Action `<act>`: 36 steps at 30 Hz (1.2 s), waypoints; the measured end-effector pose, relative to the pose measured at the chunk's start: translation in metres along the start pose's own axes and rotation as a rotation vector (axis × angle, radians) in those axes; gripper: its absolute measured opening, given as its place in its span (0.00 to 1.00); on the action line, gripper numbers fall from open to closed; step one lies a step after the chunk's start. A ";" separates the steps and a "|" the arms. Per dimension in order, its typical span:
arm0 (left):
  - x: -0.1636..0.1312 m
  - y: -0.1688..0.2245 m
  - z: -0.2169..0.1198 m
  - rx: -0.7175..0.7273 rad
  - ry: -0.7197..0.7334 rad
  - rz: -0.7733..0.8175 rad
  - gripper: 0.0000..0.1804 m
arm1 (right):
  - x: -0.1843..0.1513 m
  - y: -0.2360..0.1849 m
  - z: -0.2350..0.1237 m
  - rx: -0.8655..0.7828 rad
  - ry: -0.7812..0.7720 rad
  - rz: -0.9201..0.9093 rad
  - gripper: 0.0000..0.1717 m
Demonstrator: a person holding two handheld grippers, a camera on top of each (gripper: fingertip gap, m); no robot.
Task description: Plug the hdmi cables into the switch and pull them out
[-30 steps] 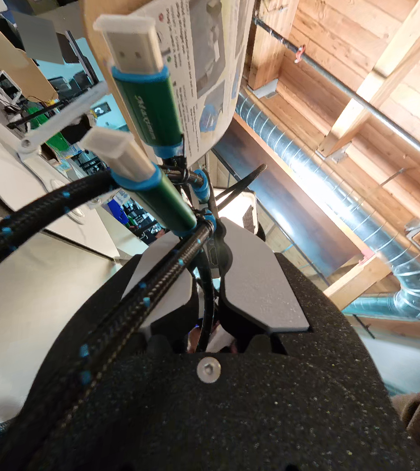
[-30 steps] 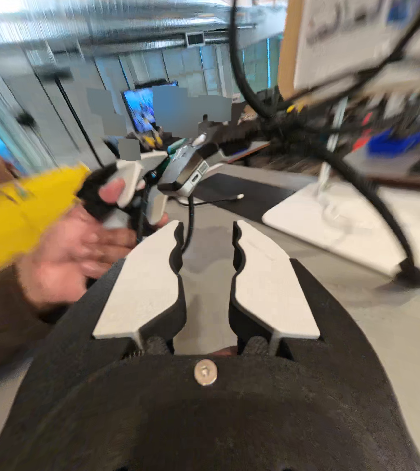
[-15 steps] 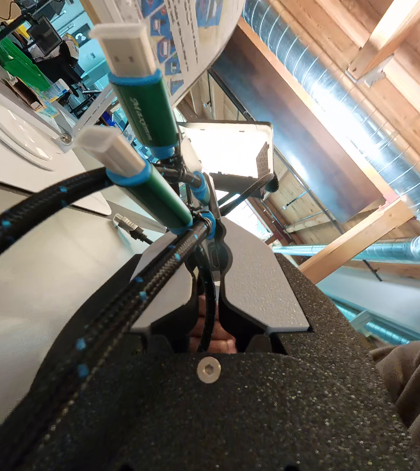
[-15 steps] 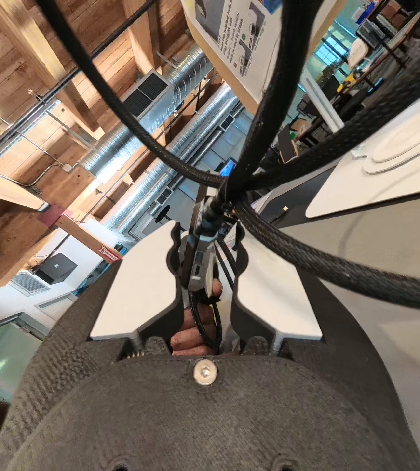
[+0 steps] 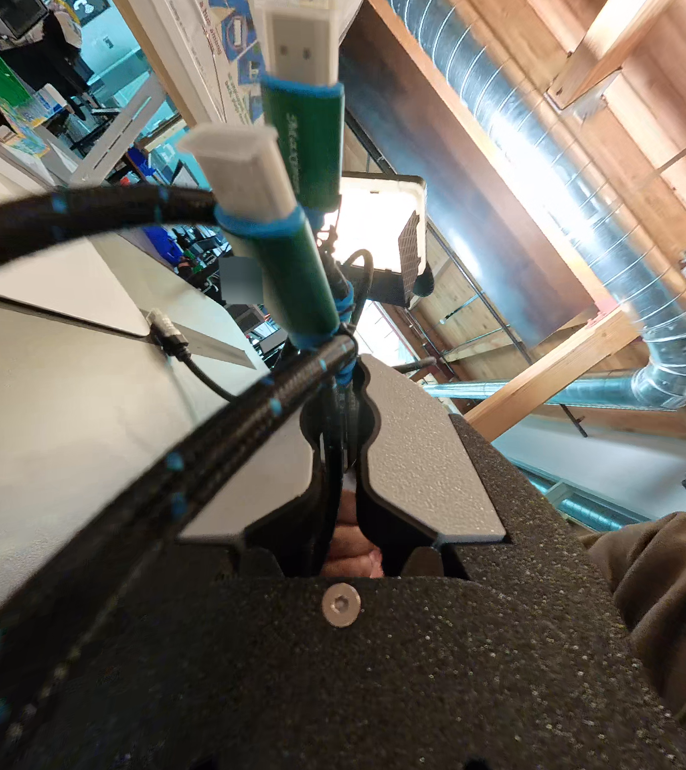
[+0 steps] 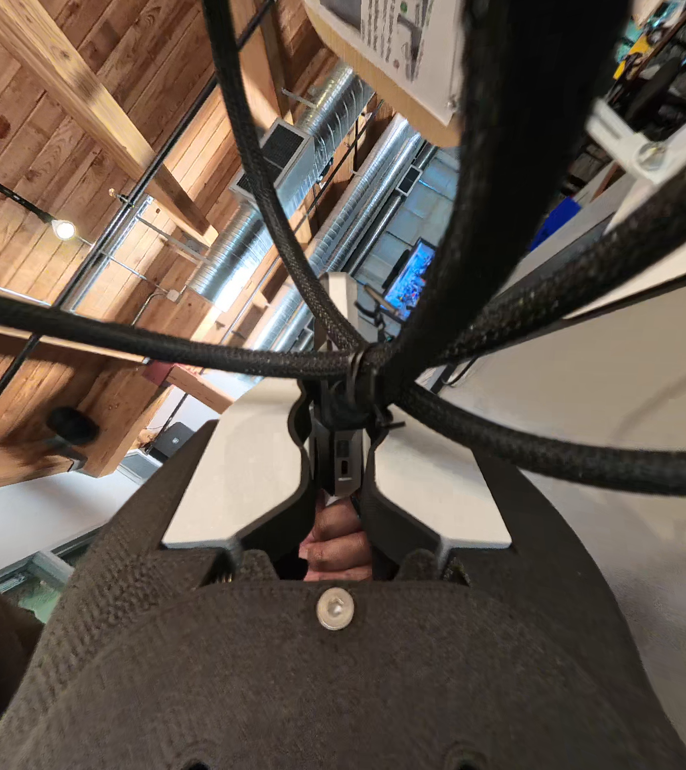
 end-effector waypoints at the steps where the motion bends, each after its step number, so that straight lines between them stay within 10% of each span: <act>1: 0.002 0.002 -0.001 -0.009 -0.010 0.002 0.04 | -0.001 -0.002 0.001 0.004 -0.019 -0.008 0.13; 36: 0.007 -0.010 -0.005 0.134 0.040 -0.071 0.08 | -0.027 -0.002 0.016 -0.357 -0.360 -0.200 0.13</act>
Point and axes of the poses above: each gripper's, where its closed fingertips meet, z out along the fingers, x out of its top, y = z × x across the jaws, the point moved 10 cm from there along -z, back along the fingers, and after that the axes turned 3 degrees about z, right-handed, at the moved point
